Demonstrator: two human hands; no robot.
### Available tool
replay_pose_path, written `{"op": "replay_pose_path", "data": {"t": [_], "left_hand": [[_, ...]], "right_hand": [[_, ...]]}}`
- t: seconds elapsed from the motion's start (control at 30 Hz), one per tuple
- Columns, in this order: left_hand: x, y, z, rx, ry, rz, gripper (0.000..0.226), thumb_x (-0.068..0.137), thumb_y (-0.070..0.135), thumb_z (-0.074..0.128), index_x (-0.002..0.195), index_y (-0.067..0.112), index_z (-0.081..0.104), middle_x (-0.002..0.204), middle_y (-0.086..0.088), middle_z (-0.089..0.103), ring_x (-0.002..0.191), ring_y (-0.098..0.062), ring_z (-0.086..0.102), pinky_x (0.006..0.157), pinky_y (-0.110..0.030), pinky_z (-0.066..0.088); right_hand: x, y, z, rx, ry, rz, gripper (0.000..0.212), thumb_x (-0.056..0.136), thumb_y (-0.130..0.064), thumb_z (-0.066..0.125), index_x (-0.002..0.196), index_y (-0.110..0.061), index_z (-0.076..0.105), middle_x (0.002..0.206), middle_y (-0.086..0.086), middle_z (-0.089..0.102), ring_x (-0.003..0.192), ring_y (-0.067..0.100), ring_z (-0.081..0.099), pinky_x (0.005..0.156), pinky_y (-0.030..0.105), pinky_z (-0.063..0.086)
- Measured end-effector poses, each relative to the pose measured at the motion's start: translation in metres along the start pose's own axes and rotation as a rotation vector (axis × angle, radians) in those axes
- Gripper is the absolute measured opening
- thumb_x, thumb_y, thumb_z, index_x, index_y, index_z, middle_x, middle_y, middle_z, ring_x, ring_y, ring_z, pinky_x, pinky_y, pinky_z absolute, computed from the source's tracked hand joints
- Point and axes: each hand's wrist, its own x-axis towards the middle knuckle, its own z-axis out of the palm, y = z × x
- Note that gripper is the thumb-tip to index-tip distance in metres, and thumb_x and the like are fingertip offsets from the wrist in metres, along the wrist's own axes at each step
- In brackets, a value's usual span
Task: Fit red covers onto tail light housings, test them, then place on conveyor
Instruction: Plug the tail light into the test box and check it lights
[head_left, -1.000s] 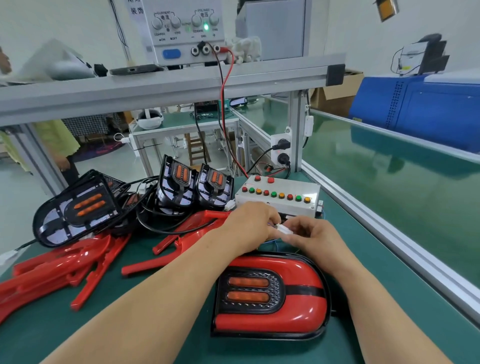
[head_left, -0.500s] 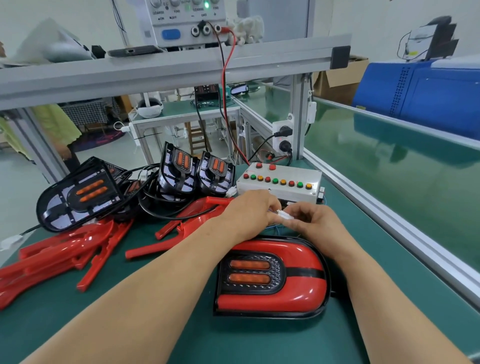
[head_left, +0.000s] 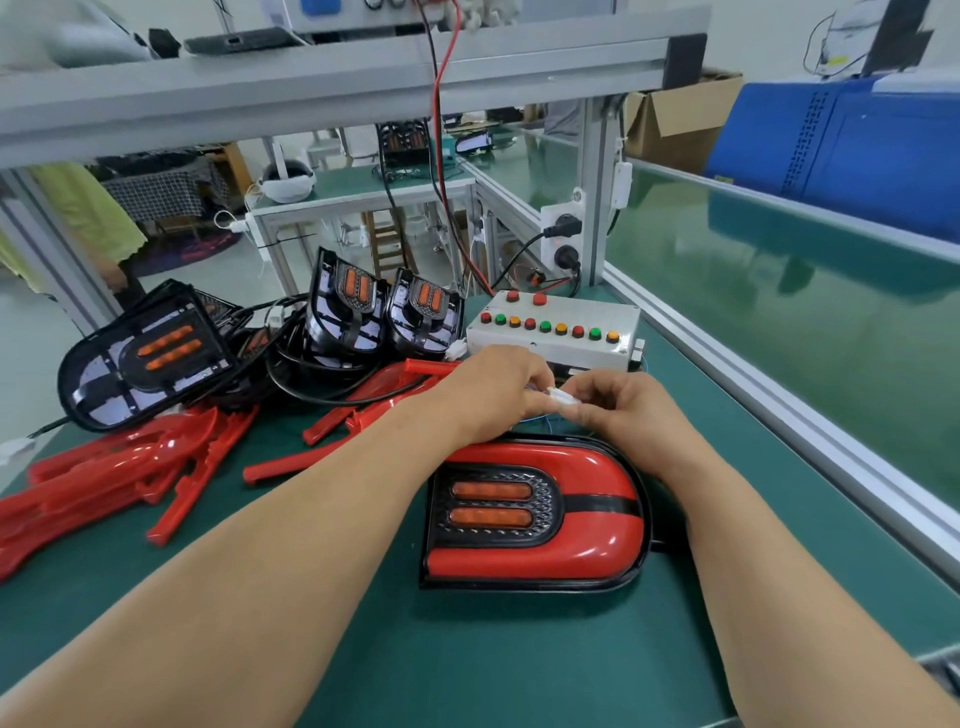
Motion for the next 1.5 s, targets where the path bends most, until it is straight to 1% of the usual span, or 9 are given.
{"op": "replay_pose_path", "data": {"t": [0.17, 0.4, 0.8, 1.07, 1.2, 1.27, 1.3, 1.4, 1.5], "left_hand": [[0.000, -0.004, 0.001, -0.016, -0.001, 0.019, 0.023, 0.090, 0.039, 0.069, 0.103, 0.020, 0.070, 0.102, 0.001, 0.066, 0.094, -0.014, 0.058, 0.088, -0.036, 0.049], [0.002, -0.007, 0.002, 0.002, 0.006, 0.039, 0.024, 0.090, 0.041, 0.069, 0.103, 0.021, 0.069, 0.093, 0.008, 0.059, 0.088, -0.011, 0.054, 0.080, -0.028, 0.044], [0.001, -0.007, 0.000, -0.012, 0.001, 0.035, 0.020, 0.089, 0.044, 0.069, 0.096, 0.025, 0.066, 0.098, 0.004, 0.065, 0.091, -0.013, 0.058, 0.082, -0.030, 0.048], [0.002, -0.008, 0.002, -0.033, 0.025, 0.036, 0.023, 0.088, 0.042, 0.070, 0.099, 0.022, 0.069, 0.097, 0.005, 0.065, 0.091, -0.012, 0.059, 0.084, -0.032, 0.050], [0.000, -0.009, 0.002, -0.038, 0.058, 0.035, 0.015, 0.088, 0.038, 0.071, 0.092, 0.024, 0.068, 0.093, 0.005, 0.066, 0.083, -0.010, 0.059, 0.073, -0.023, 0.047], [-0.003, -0.018, -0.007, -0.107, 0.097, -0.019, 0.015, 0.088, 0.033, 0.072, 0.089, 0.019, 0.068, 0.092, 0.004, 0.067, 0.072, -0.008, 0.059, 0.061, -0.017, 0.044], [-0.006, -0.023, -0.013, -0.149, 0.104, -0.053, 0.016, 0.088, 0.033, 0.072, 0.091, 0.017, 0.069, 0.091, 0.005, 0.068, 0.070, -0.007, 0.061, 0.061, -0.017, 0.045], [-0.014, -0.038, -0.027, -0.162, 0.097, -0.109, 0.016, 0.086, 0.035, 0.075, 0.090, 0.020, 0.072, 0.089, 0.007, 0.069, 0.081, -0.009, 0.064, 0.076, -0.024, 0.050], [-0.019, -0.041, -0.027, -0.168, 0.093, -0.123, 0.015, 0.084, 0.035, 0.077, 0.087, 0.022, 0.073, 0.085, 0.009, 0.068, 0.078, -0.008, 0.064, 0.077, -0.026, 0.052]], "right_hand": [[0.001, 0.001, 0.000, -0.008, -0.010, -0.003, 0.008, 0.085, -0.020, 0.077, 0.090, -0.025, 0.073, 0.074, -0.015, 0.072, 0.065, -0.006, 0.061, 0.062, 0.007, 0.047], [0.002, 0.003, 0.000, -0.019, -0.022, -0.020, 0.010, 0.086, -0.019, 0.076, 0.090, -0.028, 0.073, 0.075, -0.017, 0.071, 0.066, -0.006, 0.061, 0.062, 0.007, 0.046], [0.003, 0.003, -0.001, -0.068, -0.035, -0.064, 0.011, 0.087, -0.017, 0.074, 0.089, -0.027, 0.071, 0.071, -0.023, 0.068, 0.064, -0.009, 0.057, 0.063, 0.006, 0.044], [0.003, 0.002, -0.001, -0.072, -0.040, -0.070, 0.012, 0.087, -0.018, 0.074, 0.087, -0.029, 0.069, 0.070, -0.026, 0.066, 0.064, -0.011, 0.058, 0.063, 0.006, 0.043], [0.002, 0.003, -0.005, -0.091, -0.022, -0.042, 0.015, 0.087, -0.016, 0.074, 0.084, -0.030, 0.069, 0.070, -0.022, 0.068, 0.065, -0.009, 0.058, 0.063, 0.007, 0.044], [0.003, 0.007, -0.012, -0.082, 0.046, 0.007, 0.009, 0.089, -0.018, 0.074, 0.085, -0.026, 0.070, 0.077, -0.013, 0.071, 0.070, -0.002, 0.060, 0.069, 0.013, 0.046], [0.003, 0.008, -0.014, -0.075, 0.065, 0.026, 0.005, 0.089, -0.020, 0.074, 0.088, -0.024, 0.072, 0.081, -0.009, 0.071, 0.073, 0.001, 0.061, 0.072, 0.016, 0.047], [0.003, 0.005, -0.008, -0.123, 0.004, 0.025, 0.005, 0.088, -0.018, 0.075, 0.090, -0.022, 0.073, 0.078, -0.010, 0.069, 0.067, -0.005, 0.059, 0.065, 0.008, 0.044], [0.004, 0.002, -0.005, -0.172, -0.035, 0.061, 0.007, 0.083, -0.018, 0.078, 0.087, -0.022, 0.075, 0.077, -0.010, 0.070, 0.062, -0.008, 0.059, 0.063, 0.010, 0.045]]}}
